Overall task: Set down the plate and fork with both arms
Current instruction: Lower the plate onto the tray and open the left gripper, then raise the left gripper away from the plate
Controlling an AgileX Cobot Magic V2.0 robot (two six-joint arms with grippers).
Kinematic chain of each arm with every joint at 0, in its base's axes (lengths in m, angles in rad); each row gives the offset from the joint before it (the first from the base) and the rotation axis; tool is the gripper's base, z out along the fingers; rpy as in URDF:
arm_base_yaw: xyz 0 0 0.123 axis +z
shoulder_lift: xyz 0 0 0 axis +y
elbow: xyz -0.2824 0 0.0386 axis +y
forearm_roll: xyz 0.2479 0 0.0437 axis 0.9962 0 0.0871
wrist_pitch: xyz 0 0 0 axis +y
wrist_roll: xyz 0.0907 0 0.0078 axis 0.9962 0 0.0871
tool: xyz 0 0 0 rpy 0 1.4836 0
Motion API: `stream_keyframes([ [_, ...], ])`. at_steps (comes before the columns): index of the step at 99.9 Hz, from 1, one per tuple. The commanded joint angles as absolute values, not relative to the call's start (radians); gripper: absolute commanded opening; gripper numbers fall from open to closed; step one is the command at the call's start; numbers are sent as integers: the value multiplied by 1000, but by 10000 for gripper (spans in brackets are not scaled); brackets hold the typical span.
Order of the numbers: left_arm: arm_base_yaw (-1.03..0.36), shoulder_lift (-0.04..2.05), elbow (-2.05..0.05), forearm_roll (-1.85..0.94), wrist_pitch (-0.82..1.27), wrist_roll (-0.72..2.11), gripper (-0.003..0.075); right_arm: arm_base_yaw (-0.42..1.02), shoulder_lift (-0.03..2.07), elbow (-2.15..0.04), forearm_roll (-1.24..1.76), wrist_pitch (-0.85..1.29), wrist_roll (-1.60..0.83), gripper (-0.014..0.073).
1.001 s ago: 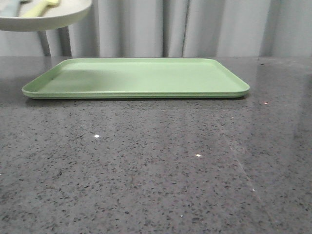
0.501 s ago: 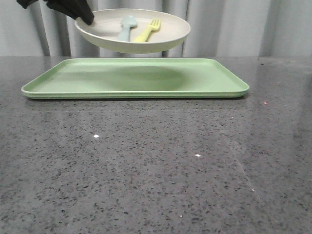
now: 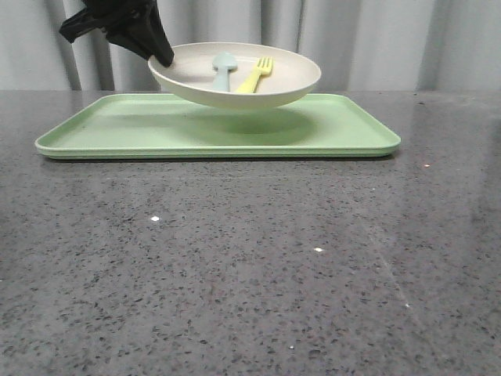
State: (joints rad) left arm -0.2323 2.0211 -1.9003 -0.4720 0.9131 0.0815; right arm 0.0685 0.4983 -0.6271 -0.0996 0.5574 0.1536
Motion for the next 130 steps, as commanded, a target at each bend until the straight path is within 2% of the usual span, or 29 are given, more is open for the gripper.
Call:
stream_keyframes([
  [1, -240, 1958, -1938, -512, 856, 66, -20, 68, 509, -659, -105, 495, 152, -66],
  [59, -240, 1958, -1938, -461, 870, 49, -13, 68, 509, -659, -105, 497, 152, -66],
  [68, -236, 1958, -1938, -461, 887, 46, 48, 68, 509, -659, -105, 497, 152, -66],
  [85, -236, 1958, -1938, -461, 890, 46, 237, 68, 509, -659, -105, 497, 152, -66],
  [92, -236, 1958, -1938, -461, 890, 46, 276, 68, 509, -659, -105, 497, 152, -66],
  [130, -232, 1900, -1938, -455, 883, 46, 282, 79, 509, -644, -104, 474, 152, -66],
])
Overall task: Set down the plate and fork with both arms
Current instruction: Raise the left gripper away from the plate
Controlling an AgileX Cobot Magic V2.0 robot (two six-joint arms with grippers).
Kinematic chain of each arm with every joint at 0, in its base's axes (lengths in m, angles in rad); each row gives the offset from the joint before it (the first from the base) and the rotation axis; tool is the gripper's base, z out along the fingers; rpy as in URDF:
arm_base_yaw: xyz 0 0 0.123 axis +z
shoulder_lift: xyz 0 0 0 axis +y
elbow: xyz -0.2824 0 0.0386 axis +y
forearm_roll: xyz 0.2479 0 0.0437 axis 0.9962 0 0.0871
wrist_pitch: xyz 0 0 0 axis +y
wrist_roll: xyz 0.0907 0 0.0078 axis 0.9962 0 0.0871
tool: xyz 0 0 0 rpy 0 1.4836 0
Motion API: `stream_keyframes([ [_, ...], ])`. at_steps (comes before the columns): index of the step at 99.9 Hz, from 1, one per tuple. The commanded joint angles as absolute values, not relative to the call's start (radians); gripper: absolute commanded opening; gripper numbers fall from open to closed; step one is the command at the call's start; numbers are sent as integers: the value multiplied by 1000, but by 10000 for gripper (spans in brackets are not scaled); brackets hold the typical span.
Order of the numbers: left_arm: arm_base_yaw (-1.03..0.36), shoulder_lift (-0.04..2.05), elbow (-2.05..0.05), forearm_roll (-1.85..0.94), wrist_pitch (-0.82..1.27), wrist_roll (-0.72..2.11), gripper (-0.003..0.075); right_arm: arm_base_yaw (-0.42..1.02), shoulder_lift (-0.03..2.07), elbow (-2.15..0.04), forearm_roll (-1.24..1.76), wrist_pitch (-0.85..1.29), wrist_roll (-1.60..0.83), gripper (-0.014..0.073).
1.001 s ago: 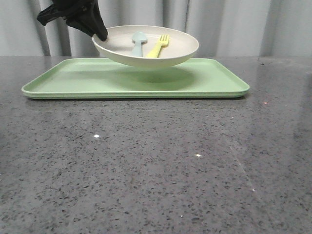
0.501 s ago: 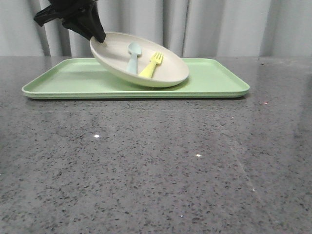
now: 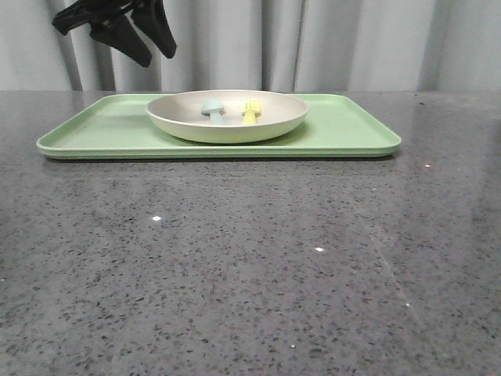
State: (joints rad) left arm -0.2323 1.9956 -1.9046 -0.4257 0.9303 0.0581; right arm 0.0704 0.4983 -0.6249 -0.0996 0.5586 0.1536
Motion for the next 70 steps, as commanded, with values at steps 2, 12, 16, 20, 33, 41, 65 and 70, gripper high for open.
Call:
stream_keyframes([
  [2, -230, 1891, -1938, -452, 883, 46, 282, 85, 509, -645, -104, 472, 152, -66],
  [12, -208, 1847, -1938, -435, 899, 46, 282, 124, 525, -664, -105, 468, 151, -66],
  [16, -202, 1825, -1930, -419, 908, 46, 282, 144, 541, -683, -106, 475, 151, -66],
  [20, -192, 1803, -1916, -395, 916, 46, 282, 160, 565, -708, -107, 486, 150, -66],
  [33, -167, 1699, -1798, -336, 891, 46, 282, 218, 674, -805, -107, 531, 150, -66],
  [41, -153, 1623, -1704, -321, 840, 46, 282, 253, 745, -875, -107, 557, 150, -66],
  [65, -131, 1376, -1420, -262, 761, 46, 282, 361, 973, -1075, -106, 638, 150, -66],
  [70, -131, 1330, -1370, -260, 748, 46, 282, 378, 1020, -1118, -105, 656, 150, -64],
])
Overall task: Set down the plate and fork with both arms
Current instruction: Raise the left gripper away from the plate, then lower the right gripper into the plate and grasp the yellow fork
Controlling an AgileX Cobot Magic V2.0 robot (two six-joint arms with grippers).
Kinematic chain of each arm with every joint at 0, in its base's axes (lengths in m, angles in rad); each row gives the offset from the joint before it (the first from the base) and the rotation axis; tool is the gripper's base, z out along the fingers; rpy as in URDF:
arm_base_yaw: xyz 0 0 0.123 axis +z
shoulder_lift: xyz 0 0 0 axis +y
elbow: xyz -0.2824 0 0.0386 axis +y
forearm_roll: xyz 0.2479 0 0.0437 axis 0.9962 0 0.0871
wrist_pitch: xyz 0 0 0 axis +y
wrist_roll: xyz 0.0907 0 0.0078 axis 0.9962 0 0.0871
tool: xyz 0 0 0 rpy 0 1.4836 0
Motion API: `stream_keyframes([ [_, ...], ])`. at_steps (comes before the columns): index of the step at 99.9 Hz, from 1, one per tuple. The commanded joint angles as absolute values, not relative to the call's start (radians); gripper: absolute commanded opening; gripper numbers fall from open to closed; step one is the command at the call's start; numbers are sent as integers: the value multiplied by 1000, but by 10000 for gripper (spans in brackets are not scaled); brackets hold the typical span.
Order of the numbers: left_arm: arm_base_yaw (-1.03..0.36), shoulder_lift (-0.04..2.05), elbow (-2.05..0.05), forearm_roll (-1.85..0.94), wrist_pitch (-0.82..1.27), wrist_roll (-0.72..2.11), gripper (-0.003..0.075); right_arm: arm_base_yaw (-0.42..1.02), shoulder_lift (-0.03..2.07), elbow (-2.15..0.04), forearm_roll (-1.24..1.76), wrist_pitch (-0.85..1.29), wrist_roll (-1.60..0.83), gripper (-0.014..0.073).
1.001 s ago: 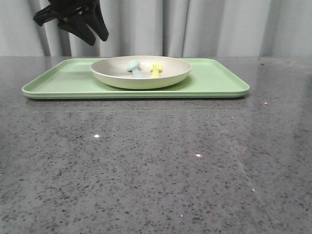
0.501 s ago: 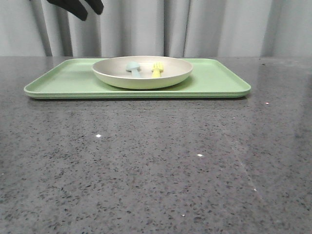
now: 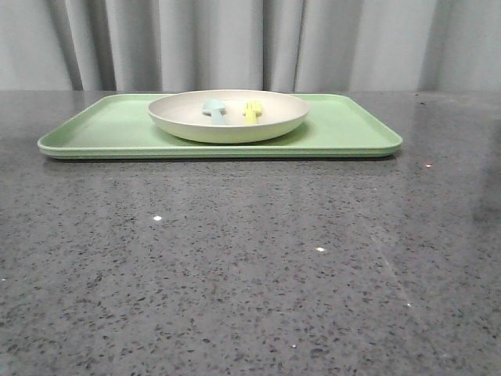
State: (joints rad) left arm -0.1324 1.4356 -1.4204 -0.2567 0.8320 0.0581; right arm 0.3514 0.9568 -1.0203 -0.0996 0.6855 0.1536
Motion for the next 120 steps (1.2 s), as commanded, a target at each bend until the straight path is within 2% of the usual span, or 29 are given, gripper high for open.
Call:
stream_keyframes([
  [1, -131, 1324, -1363, -260, 743, 46, 282, 380, 1033, -1124, -105, 661, 150, -64],
  [9, -131, 1247, -1285, -248, 715, 46, 282, 403, 1107, -1200, -105, 697, 150, -55],
  [18, -131, 1175, -1204, -231, 684, 46, 282, 423, 1192, -1281, -104, 741, 150, 6],
  [28, -131, 1094, -1127, -225, 666, 46, 281, 445, 1278, -1367, -100, 784, 150, 148],
  [40, -131, 1019, -1050, -225, 650, 46, 282, 469, 1383, -1468, -83, 820, 151, 358],
  [50, -131, 973, -1004, -227, 647, 46, 282, 488, 1467, -1555, -57, 851, 151, 442],
  [90, -131, 928, -981, -254, 645, 46, 282, 552, 1832, -1982, -34, 1034, 196, 447],
  [120, -131, 928, -981, -272, 638, 46, 282, 552, 2011, -2112, -34, 1106, 266, 447],
])
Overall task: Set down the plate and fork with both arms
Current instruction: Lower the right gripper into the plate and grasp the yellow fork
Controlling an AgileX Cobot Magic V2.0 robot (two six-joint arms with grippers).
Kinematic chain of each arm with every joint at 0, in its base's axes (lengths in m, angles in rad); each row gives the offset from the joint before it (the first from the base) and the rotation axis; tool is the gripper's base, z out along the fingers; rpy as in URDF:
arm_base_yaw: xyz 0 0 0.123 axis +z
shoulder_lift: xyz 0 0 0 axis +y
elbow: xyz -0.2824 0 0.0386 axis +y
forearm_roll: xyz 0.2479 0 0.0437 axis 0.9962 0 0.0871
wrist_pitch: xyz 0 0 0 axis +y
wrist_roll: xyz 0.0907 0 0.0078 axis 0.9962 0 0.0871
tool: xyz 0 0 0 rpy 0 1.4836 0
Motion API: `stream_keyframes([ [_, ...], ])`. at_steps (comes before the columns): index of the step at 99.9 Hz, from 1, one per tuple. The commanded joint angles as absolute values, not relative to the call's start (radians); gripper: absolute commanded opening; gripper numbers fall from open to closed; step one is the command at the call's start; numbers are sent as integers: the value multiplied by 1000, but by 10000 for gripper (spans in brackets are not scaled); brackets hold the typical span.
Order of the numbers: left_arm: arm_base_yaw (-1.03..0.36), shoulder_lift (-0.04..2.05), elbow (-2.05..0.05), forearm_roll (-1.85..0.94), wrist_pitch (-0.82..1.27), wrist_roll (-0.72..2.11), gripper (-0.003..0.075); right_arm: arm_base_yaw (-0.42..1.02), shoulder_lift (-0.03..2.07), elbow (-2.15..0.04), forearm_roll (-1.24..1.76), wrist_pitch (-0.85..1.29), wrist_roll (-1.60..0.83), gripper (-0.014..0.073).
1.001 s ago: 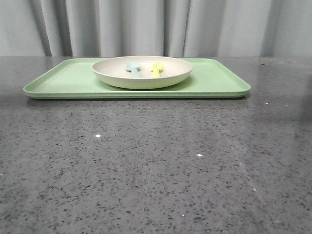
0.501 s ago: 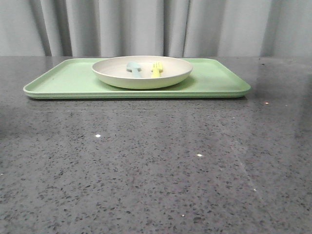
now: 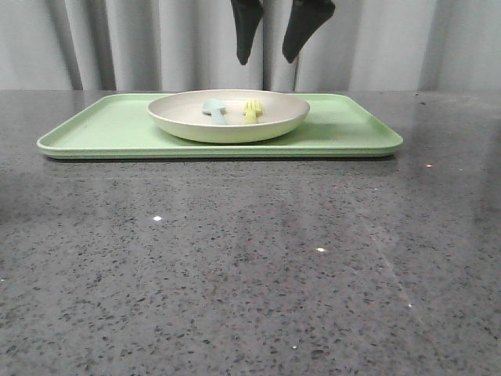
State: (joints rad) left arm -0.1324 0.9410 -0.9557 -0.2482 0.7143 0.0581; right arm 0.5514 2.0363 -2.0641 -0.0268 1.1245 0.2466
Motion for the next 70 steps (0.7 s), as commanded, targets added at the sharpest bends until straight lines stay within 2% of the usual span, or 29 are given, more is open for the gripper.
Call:
stream_keyframes([
  [1, -131, 928, -981, -272, 638, 46, 282, 552, 2013, -2112, -34, 1106, 269, 447],
  [50, -131, 928, -981, -272, 638, 46, 282, 547, 2099, -2113, 0, 1060, 292, 443],
  [70, -131, 928, -981, -275, 638, 46, 282, 543, 2107, -2113, 0, 1062, 300, 360],
])
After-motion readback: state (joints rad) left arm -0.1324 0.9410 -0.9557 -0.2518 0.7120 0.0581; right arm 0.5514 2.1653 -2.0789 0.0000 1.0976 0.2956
